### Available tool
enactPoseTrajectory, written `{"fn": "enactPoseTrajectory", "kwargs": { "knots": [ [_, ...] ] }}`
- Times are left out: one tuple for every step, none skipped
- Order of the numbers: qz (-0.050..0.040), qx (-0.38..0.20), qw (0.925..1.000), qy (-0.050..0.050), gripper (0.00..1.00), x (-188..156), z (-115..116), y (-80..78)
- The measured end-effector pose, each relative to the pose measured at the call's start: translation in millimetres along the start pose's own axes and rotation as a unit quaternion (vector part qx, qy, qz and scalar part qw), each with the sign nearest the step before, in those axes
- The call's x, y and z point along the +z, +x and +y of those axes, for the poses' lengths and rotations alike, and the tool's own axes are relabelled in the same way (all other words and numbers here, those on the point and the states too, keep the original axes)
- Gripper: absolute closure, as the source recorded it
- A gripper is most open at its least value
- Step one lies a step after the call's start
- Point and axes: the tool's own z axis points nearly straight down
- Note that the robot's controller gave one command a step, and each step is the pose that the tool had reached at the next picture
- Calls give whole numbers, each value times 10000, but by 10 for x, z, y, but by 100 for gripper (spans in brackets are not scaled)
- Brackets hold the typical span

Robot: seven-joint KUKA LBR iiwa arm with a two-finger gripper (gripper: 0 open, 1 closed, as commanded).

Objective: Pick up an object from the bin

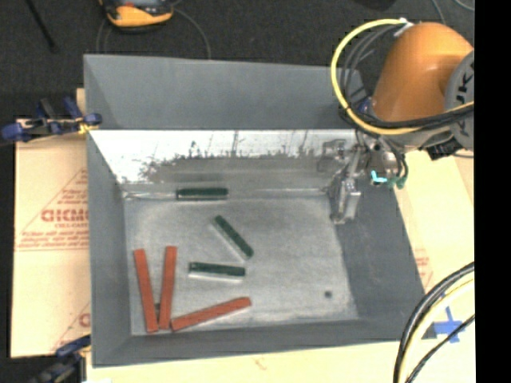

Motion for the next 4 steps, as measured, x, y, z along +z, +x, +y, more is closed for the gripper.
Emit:
{"fn": "enactPoseTrajectory", "kwargs": {
  "knots": [
    [-41, -7, 10000, 5, 0, -49, 2, -15],
    [-62, -96, 9999, 13, 0, 366, 476, 105],
    [-49, -135, 9999, -19, 0, 860, 679, 135],
    [-31, -436, 9990, 8, 0, 1067, 1078, 477]
  ]
}}
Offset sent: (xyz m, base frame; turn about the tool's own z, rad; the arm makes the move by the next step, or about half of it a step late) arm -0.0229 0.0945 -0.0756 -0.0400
